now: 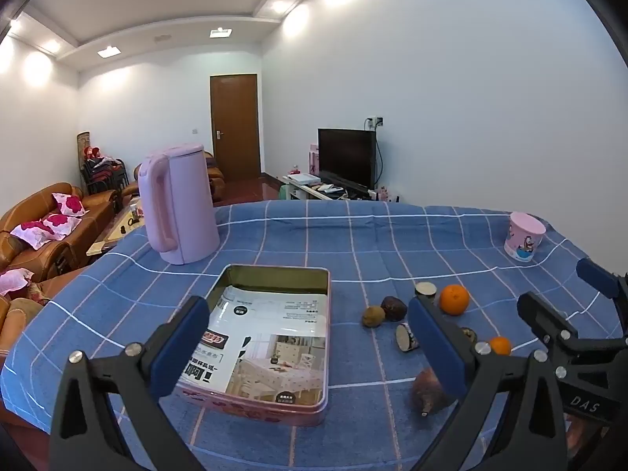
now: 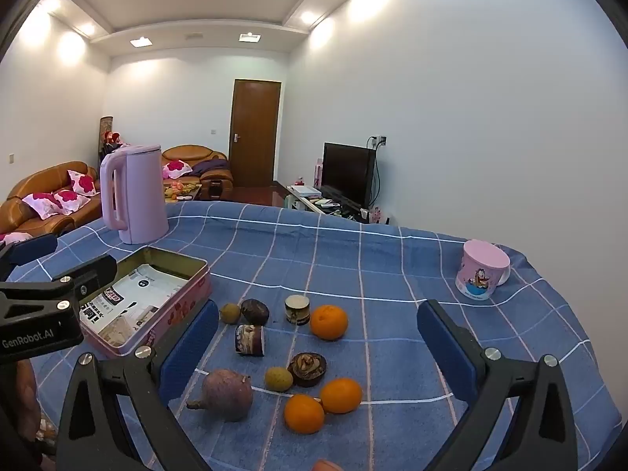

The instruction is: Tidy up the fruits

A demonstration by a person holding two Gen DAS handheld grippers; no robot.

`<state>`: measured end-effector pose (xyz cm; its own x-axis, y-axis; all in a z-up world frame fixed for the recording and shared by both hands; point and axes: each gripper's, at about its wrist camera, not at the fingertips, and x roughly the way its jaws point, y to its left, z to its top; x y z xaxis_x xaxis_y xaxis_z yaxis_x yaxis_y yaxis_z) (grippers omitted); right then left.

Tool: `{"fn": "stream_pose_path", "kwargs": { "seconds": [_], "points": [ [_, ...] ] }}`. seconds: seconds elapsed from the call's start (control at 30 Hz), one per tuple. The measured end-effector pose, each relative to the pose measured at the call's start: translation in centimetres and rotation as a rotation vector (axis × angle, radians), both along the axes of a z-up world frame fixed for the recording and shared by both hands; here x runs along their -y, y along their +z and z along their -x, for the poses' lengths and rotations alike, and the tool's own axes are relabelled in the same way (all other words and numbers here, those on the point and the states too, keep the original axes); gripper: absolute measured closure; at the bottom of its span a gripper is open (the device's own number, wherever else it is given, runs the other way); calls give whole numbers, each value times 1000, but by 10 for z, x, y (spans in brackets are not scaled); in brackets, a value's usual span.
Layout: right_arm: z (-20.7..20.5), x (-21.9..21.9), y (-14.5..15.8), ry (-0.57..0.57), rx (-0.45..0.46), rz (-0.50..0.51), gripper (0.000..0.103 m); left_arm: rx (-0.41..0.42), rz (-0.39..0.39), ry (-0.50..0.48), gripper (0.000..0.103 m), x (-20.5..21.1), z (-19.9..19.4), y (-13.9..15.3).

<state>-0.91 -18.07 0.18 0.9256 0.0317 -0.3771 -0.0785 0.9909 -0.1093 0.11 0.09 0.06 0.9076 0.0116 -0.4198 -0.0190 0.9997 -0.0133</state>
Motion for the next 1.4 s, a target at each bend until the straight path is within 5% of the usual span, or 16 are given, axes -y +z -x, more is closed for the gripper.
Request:
{"fn": "stream_pose_path", "kwargs": {
  "seconds": [1.4],
  "points": [
    [-1,0,-8,6,-8,-14,1,8,-25,-3,0,-2,8,-4]
  ]
}}
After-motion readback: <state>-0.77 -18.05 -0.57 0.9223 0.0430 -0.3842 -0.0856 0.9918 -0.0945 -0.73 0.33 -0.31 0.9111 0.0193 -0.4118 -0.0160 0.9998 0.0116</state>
